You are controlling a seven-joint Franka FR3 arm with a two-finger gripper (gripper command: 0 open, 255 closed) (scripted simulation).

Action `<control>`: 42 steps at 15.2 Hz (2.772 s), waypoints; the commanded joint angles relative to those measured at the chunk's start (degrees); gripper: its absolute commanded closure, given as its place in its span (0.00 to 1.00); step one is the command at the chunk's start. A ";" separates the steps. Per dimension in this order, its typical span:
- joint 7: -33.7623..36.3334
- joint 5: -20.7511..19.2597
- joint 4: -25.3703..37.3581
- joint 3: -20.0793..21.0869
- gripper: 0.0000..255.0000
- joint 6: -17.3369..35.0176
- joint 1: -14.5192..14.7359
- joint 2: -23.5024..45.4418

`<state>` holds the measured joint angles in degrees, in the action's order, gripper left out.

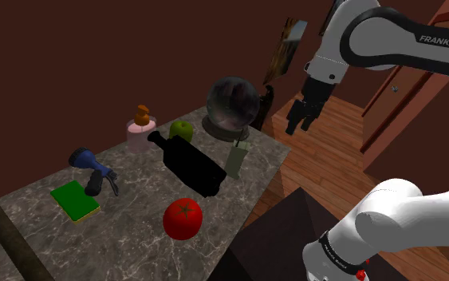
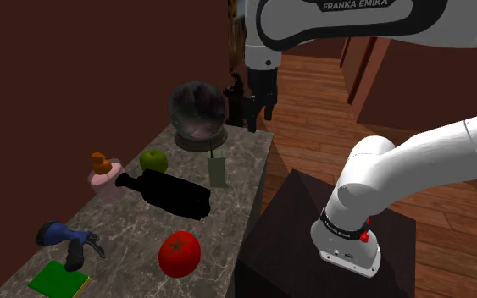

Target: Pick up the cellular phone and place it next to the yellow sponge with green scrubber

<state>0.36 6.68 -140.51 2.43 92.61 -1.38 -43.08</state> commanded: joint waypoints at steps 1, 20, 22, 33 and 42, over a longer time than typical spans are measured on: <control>0.00 0.00 0.00 0.00 0.00 0.00 0.00 0.00; -5.20 -7.31 0.81 4.44 0.00 31.58 1.16 30.56; -5.11 -7.43 -0.08 4.46 0.00 33.25 1.12 31.35; -4.98 -7.61 -1.16 4.49 1.00 35.42 1.06 32.45; -4.98 -7.61 -1.16 4.49 1.00 35.43 1.06 32.45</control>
<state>-4.63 -0.91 -141.64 6.94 128.02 -0.31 -10.65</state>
